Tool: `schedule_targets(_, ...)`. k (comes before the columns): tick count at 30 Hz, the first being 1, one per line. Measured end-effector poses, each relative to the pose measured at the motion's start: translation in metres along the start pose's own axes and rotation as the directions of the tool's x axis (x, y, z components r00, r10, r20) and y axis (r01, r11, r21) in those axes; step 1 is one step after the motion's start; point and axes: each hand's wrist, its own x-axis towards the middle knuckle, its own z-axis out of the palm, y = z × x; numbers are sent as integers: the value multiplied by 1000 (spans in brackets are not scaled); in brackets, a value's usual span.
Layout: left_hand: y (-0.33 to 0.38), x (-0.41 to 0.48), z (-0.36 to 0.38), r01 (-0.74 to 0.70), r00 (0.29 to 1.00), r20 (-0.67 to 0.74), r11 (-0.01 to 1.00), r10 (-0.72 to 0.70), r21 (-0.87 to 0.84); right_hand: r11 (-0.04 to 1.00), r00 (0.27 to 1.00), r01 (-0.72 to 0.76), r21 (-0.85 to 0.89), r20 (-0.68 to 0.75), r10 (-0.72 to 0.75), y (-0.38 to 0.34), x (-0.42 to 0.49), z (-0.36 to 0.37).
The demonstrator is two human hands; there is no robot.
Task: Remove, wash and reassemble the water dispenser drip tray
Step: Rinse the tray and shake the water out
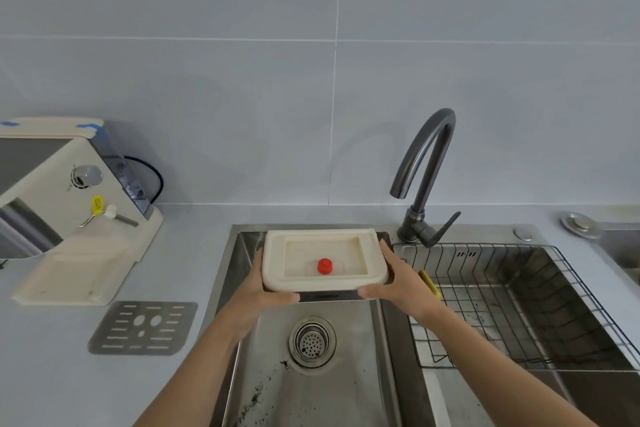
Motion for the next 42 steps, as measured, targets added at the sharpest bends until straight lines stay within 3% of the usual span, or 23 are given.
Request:
schedule_targets(4, 1, -2, -11, 3, 1000, 12, 995, -4, 101, 999, 1000, -23, 36, 7, 23, 0, 0, 6)
schedule_targets(16, 0, 1, -17, -1, 993, -114, 989, 17, 145, 986, 989, -135, 95, -52, 140, -2, 1, 22)
schedule_targets(26, 11, 7, -11, 92, 956, -285, 994, -73, 53, 960, 935, -275, 49, -219, 279, -17, 14, 33)
schedule_targets(34, 12, 32, -5, 213, 856, -484, 977, -181, 11, 867, 850, -488, 101, -173, 498, -29, 24, 34)
schedule_targets(39, 12, 43, 0, 322, 741, -620, 947, -258, -11, 782, 824, -502, 370, -72, 563, -27, 25, 34)
schedule_targets(42, 8, 48, 6, 391, 714, -637, 920, -289, 21, 756, 814, -505, 416, -62, 577, -22, 26, 36)
